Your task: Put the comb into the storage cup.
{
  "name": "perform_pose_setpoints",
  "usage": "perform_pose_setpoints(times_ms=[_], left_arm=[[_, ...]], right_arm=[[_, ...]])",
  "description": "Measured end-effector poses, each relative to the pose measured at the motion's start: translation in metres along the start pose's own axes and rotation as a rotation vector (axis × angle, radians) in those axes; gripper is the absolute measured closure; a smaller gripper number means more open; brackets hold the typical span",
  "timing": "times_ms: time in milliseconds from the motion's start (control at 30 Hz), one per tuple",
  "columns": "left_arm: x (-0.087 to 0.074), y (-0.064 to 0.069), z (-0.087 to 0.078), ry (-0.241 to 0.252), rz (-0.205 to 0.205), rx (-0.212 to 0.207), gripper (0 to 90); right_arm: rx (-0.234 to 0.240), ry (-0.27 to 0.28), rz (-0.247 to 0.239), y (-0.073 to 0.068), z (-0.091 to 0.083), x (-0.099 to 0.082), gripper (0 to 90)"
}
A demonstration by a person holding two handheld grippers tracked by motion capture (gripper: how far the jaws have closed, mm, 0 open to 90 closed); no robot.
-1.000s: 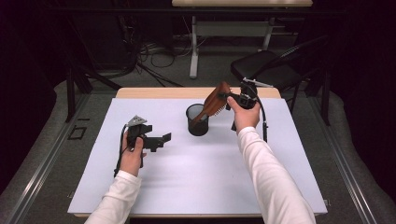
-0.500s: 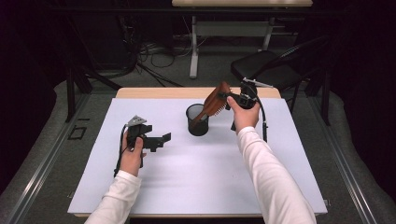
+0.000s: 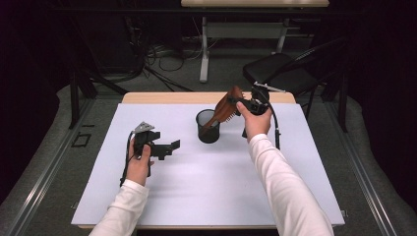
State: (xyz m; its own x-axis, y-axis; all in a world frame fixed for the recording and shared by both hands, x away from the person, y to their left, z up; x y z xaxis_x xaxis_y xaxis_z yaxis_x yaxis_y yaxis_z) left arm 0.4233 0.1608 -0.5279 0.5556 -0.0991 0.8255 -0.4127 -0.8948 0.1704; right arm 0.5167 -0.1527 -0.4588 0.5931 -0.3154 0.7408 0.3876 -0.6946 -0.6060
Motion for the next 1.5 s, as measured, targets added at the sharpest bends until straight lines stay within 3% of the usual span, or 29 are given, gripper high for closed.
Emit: perform_pose_setpoints(times_ms=[467, 933, 1033, 1500], left_arm=[[-0.001, 0.000, 0.001, -0.005, 0.001, -0.001, 0.5], [0.000, -0.002, 0.000, -0.004, -0.004, 0.001, 0.5], [0.000, -0.003, -0.001, 0.000, -0.010, 0.005, 0.5], [-0.002, -0.009, -0.002, -0.005, -0.027, 0.013, 0.5]], right_arm=[[0.002, 0.002, 0.009, 0.002, -0.006, 0.004, 23.8], [-0.002, 0.065, -0.001, 0.002, -0.020, 0.015, 22.3], [0.006, 0.051, 0.019, 0.003, -0.023, 0.015, 22.0], [0.018, 0.008, 0.003, 0.000, -0.025, 0.016, 16.2]])
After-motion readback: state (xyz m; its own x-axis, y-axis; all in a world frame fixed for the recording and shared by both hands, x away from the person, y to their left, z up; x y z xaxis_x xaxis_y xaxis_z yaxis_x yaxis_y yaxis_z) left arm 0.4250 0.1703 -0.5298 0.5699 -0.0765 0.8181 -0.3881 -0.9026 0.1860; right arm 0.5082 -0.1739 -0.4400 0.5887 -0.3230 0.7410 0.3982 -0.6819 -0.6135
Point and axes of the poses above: each handheld gripper's, and its own axes: z roughly forward along the jaws, x roughly out of its top, y roughly to its right, the point moved 4 cm from there along z, roughly forward along the jaws, and after that the axes turned 13 degrees about x, right-handed, at the moved point
